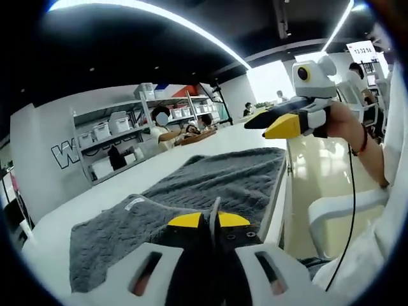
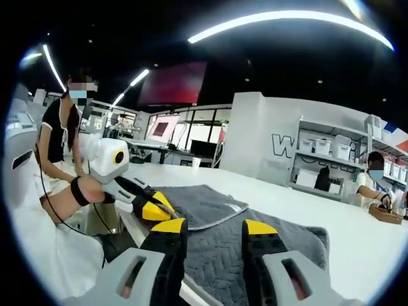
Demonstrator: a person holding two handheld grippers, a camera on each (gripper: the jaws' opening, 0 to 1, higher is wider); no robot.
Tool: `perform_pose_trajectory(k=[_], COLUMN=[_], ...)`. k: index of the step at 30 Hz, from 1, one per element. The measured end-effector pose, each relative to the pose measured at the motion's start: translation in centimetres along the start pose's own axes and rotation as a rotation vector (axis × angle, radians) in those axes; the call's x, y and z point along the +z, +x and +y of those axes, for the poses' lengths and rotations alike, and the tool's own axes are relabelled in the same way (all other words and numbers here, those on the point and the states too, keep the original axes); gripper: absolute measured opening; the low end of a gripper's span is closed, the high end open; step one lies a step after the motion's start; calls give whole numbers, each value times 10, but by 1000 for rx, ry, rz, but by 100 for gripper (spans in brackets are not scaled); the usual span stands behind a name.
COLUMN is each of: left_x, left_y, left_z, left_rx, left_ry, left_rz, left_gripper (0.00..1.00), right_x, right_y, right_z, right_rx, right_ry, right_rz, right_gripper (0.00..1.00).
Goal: Open the folded towel by lifting each exposed corner and separating the folded layers until the towel lies flat within the target outline without major curled edges
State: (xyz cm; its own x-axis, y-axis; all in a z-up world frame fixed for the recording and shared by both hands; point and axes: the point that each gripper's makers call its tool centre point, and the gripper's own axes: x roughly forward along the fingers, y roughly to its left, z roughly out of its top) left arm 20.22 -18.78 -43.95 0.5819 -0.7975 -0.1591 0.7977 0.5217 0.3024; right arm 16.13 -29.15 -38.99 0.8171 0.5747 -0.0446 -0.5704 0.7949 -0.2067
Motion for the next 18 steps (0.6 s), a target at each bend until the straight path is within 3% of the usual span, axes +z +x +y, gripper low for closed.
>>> perform_pose_trajectory(k=[15, 18], left_x=[4, 6], left_y=[-9, -13], left_z=[5, 6], left_rx=[2, 2], left_ry=[-39, -57], left_rz=[-38, -52], left_gripper=[3, 3], right_x=[-2, 5], right_y=[25, 27], right_z=[6, 14], right_rx=[46, 87], right_ry=[1, 35], right_rz=[19, -14], right_gripper=[29, 29])
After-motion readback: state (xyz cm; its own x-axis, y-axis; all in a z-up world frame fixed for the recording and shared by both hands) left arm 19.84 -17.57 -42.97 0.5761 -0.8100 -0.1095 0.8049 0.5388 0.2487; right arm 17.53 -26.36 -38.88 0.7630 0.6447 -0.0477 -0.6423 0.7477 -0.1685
